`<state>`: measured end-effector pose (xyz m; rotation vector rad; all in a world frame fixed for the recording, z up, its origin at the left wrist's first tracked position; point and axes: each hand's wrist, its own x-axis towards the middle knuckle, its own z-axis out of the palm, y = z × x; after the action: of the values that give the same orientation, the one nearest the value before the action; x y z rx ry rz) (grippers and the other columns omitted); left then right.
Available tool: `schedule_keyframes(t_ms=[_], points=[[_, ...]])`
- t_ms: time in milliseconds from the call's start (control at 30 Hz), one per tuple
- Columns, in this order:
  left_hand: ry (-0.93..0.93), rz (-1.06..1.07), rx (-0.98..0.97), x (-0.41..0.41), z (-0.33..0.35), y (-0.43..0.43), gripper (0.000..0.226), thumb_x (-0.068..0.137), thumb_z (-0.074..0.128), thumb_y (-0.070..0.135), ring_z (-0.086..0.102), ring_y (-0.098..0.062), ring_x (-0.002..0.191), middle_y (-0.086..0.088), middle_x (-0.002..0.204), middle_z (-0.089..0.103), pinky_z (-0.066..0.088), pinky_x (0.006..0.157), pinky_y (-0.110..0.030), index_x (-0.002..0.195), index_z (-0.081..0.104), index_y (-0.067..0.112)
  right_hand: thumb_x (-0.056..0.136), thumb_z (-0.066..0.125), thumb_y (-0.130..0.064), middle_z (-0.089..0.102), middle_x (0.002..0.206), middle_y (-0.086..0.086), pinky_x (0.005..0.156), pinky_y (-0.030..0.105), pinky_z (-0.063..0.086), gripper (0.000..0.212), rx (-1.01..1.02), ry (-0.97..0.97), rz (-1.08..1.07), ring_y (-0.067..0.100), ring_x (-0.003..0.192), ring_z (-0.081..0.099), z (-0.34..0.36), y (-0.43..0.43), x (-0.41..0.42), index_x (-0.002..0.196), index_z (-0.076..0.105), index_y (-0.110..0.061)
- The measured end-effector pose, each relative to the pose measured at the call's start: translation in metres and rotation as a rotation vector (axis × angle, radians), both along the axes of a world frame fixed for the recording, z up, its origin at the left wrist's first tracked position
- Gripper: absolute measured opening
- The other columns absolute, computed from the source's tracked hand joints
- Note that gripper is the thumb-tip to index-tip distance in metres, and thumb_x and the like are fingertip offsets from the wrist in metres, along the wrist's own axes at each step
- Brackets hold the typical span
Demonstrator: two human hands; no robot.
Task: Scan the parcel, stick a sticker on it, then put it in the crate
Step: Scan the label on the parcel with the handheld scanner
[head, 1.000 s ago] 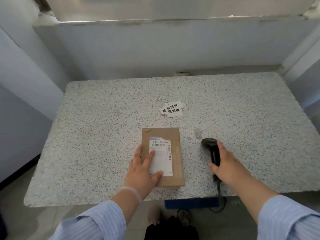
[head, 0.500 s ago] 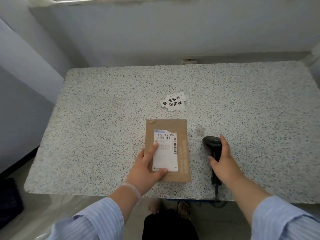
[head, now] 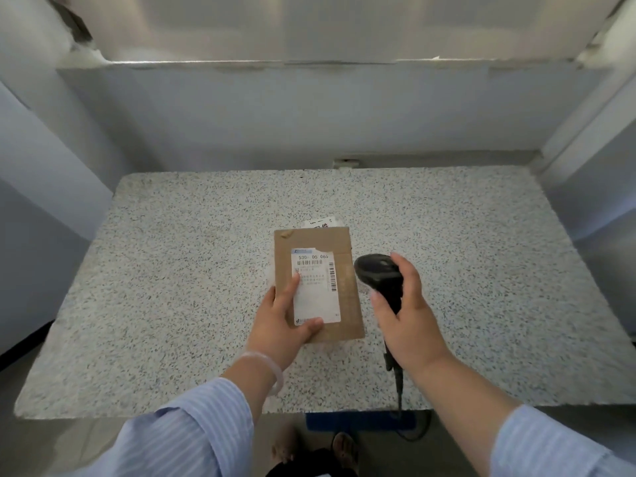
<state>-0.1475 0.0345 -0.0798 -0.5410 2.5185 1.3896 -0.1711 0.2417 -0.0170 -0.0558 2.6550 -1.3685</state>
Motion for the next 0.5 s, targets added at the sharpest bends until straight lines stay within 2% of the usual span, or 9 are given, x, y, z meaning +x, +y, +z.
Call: schedule_keyframes(t_ms=[133, 233, 400, 500], points=[[0.050, -0.014, 0.017, -0.007, 0.007, 0.009, 0.091, 0.071, 0.077, 0.046, 0.035, -0.023, 0.136, 0.001, 0.153, 0.024, 0.036, 0.111, -0.047, 0.138, 0.018, 0.063, 0.095, 0.048, -0.037, 0.056, 0.122, -0.001, 0.078, 0.030, 0.050, 0.054, -0.043, 0.064, 0.014, 0.015, 0.098, 0.059, 0.017, -0.010, 0.006, 0.138, 0.016, -0.047], [0.063, -0.016, 0.033, -0.009, 0.009, 0.013, 0.090, 0.071, 0.077, 0.046, 0.036, -0.023, 0.136, 0.002, 0.153, 0.023, 0.039, 0.109, -0.046, 0.135, 0.018, 0.067, 0.095, 0.046, -0.039, 0.061, 0.114, 0.002, 0.072, 0.032, 0.052, 0.050, -0.086, 0.067, 0.013, 0.017, 0.090, 0.062, 0.026, -0.015, 0.010, 0.134, 0.017, -0.052], [0.064, -0.032, 0.014, -0.009, 0.011, 0.017, 0.088, 0.075, 0.076, 0.042, 0.029, -0.024, 0.140, 0.001, 0.157, 0.016, 0.035, 0.112, -0.046, 0.139, 0.020, 0.061, 0.095, 0.047, -0.037, 0.060, 0.115, 0.000, 0.075, 0.036, 0.056, 0.048, -0.141, 0.074, 0.013, 0.018, 0.090, 0.063, 0.036, -0.020, 0.018, 0.131, 0.019, -0.052], [0.041, -0.028, 0.020, -0.010, 0.009, 0.019, 0.087, 0.076, 0.075, 0.040, 0.029, -0.024, 0.140, 0.003, 0.157, 0.014, 0.036, 0.111, -0.046, 0.141, 0.020, 0.058, 0.095, 0.047, -0.038, 0.061, 0.113, 0.002, 0.069, 0.030, 0.054, 0.047, -0.159, 0.071, 0.021, 0.017, 0.087, 0.063, 0.038, -0.024, 0.021, 0.130, 0.019, -0.053]])
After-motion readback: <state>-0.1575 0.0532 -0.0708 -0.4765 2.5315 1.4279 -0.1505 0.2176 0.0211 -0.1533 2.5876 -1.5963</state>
